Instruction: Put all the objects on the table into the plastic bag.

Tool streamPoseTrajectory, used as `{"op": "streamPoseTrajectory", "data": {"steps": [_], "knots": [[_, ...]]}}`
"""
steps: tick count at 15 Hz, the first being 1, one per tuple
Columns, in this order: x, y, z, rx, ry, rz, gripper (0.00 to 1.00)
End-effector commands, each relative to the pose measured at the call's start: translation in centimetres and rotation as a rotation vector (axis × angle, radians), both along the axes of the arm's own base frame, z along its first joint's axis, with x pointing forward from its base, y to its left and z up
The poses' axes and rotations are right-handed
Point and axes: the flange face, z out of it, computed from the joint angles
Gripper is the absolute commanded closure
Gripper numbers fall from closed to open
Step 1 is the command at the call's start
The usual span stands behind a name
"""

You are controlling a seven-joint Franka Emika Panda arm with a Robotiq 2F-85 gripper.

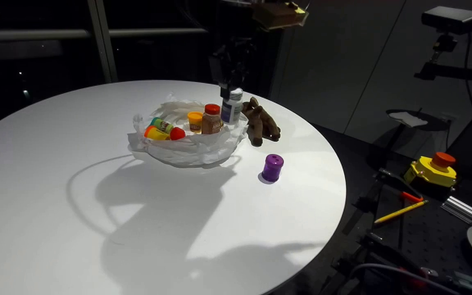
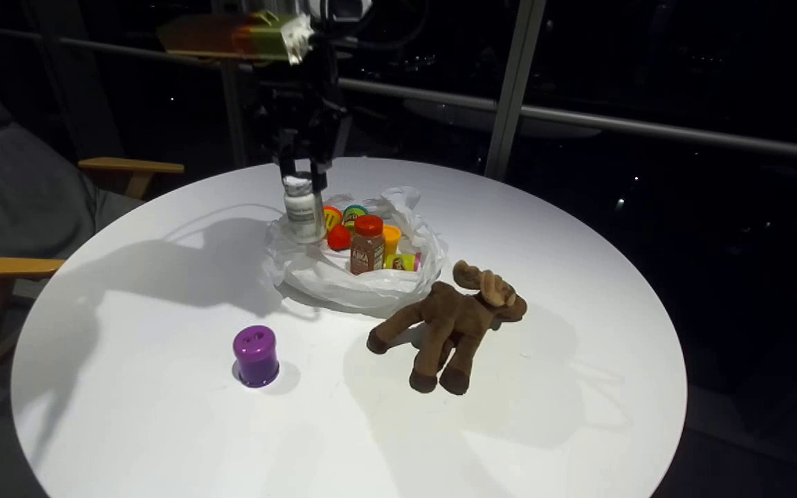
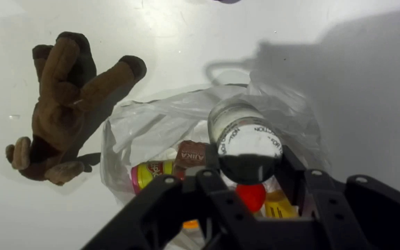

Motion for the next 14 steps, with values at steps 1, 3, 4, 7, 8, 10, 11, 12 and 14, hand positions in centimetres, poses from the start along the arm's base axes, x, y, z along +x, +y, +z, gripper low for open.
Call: {"op": "streamPoseTrajectory", "data": {"steps": [1, 3, 4, 7, 8, 10, 11, 12, 14], "knots": [[3.6, 3.1, 3.2, -0.037, -0.022, 0.0, 0.8], [5.9, 3.4, 3.5, -0.039, -0.037, 0.014, 0.8], [7.1, 3.1, 3.2, -0.023, -0.033, 0.02, 0.8], [10.2, 2.5, 1.6, 0.007, -0.033, 0.049, 0.8], [11.0, 2.3, 1.0, 0.015, -0.031, 0.06, 0.8], [12.6, 2.1, -0.1, 0.017, -0.037, 0.089, 0.8], [13.3, 2.0, -0.7, 0.017, -0.037, 0.098, 0.8], [13.9, 2.0, -1.2, 0.02, -0.038, 0.104, 0.8], [15.1, 1.9, -2.3, 0.025, -0.049, 0.112, 0.8]]}}
